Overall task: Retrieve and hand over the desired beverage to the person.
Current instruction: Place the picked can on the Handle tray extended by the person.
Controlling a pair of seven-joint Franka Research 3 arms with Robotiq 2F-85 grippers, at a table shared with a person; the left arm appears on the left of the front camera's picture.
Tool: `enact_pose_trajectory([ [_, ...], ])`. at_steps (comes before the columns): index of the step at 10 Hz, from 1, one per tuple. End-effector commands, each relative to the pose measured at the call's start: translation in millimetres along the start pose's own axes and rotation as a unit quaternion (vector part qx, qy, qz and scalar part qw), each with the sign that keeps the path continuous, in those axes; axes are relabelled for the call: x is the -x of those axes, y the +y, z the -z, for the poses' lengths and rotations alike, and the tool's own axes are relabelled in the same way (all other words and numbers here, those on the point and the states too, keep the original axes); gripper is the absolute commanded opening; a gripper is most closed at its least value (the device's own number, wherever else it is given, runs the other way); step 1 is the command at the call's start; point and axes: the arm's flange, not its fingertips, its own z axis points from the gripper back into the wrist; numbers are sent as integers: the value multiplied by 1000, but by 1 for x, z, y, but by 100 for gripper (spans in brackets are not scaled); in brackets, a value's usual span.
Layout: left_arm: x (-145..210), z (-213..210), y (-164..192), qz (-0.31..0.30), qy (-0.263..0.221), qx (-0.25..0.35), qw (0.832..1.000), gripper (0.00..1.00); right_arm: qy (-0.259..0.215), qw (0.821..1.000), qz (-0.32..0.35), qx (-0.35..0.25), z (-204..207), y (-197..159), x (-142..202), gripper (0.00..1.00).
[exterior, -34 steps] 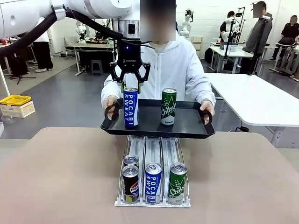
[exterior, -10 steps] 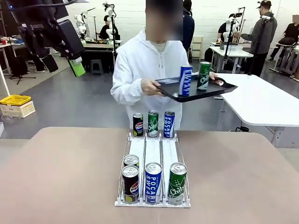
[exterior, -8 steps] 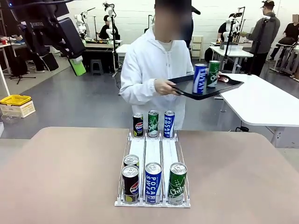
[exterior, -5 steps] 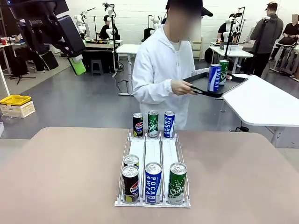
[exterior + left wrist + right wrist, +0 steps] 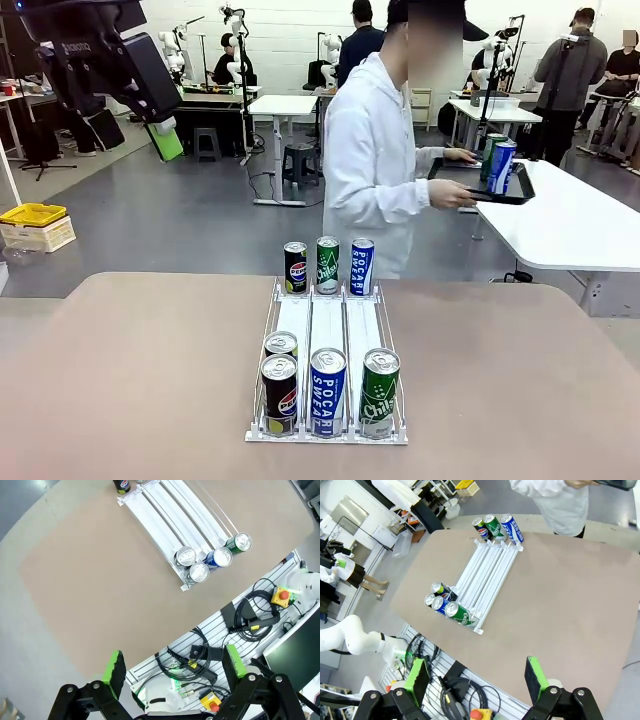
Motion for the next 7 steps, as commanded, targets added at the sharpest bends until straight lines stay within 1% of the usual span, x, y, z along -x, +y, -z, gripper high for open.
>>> enact_pose_trajectory([
  [1, 1, -1, 2, 5, 1, -9, 1000, 100, -4, 1000, -6, -12, 0, -1, -2, 100],
  [2, 0, 0, 0, 0, 0, 0, 1000, 100, -4, 1000, -6, -12, 0, -1, -2, 100],
  [3, 14, -3, 31, -16, -16, 21, 1000, 100, -4, 1000, -6, -12, 0, -1, -2, 100],
  [4, 22, -6, 70, -25, -32, 70, 997, 100, -4, 1000, -6, -12, 0, -1, -2, 100],
  [5, 38, -4, 105, -39, -60, 96, 993, 100, -4, 1000, -6, -12, 0, -1, -2, 100],
  [6, 59, 2, 142, -46, -98, 135, 985, 100, -4, 1000, -6, -12, 0, -1, -2, 100],
  [7, 75, 10, 175, -56, -121, 134, 982, 100, -4, 1000, -6, -12, 0, -1, -2, 100],
])
